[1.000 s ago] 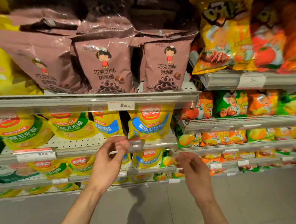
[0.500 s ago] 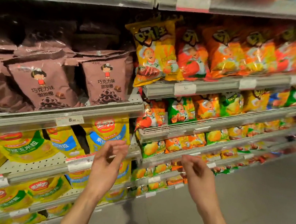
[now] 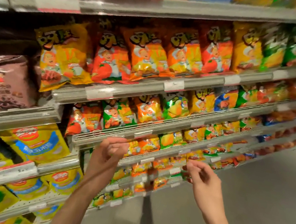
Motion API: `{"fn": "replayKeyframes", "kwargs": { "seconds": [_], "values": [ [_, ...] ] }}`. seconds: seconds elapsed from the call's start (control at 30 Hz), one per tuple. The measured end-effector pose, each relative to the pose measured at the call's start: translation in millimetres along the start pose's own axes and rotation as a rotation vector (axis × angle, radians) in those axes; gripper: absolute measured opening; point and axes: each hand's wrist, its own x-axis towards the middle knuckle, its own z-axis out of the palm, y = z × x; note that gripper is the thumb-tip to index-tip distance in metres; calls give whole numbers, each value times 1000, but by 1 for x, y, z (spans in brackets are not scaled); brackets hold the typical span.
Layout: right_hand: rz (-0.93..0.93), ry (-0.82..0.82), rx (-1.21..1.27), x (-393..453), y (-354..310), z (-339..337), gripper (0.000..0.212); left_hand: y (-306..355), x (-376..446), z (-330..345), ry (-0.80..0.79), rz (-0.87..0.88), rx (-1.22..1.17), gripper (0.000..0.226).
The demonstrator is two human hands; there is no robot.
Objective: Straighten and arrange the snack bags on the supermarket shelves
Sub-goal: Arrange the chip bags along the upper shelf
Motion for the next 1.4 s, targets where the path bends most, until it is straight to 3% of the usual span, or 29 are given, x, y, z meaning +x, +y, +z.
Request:
{"fn": "replayKeyframes", "kwargs": {
  "seconds": [0.13, 0.43, 0.67, 0.77, 0.87, 1.07, 1.2, 1.3, 1.4],
  "values": [
    [25, 40, -2, 37, 5, -48, 8, 10, 26, 53, -55, 38, 53, 42],
    [31, 123, -30, 136, 15, -121, 13, -17, 105, 173, -116, 62, -97, 14],
    [-41, 56, -116, 245, -7, -169, 13, -10, 181, 267, -83, 113, -117, 52],
    [-46, 14, -101, 282, -14, -178, 9, -11, 198, 291, -86, 123, -107, 38],
    [-48, -19, -94, 311, -12, -182, 10, -8, 208, 309, -14, 50, -113, 24],
    [-64, -174, -97, 372, -7, -195, 20, -1, 223, 343, 118, -27, -232, 24],
    [-128, -255, -104, 406, -19, -206, 15, 13, 213, 377, 258, 43, -81, 13],
    [-163, -356, -93, 423, -23, -217, 33, 30, 204, 398, 328, 82, -25, 8],
    [-201, -461, -133, 441, -31, -222, 23, 42, 194, 410, 367, 92, -18, 15]
  ]
}}
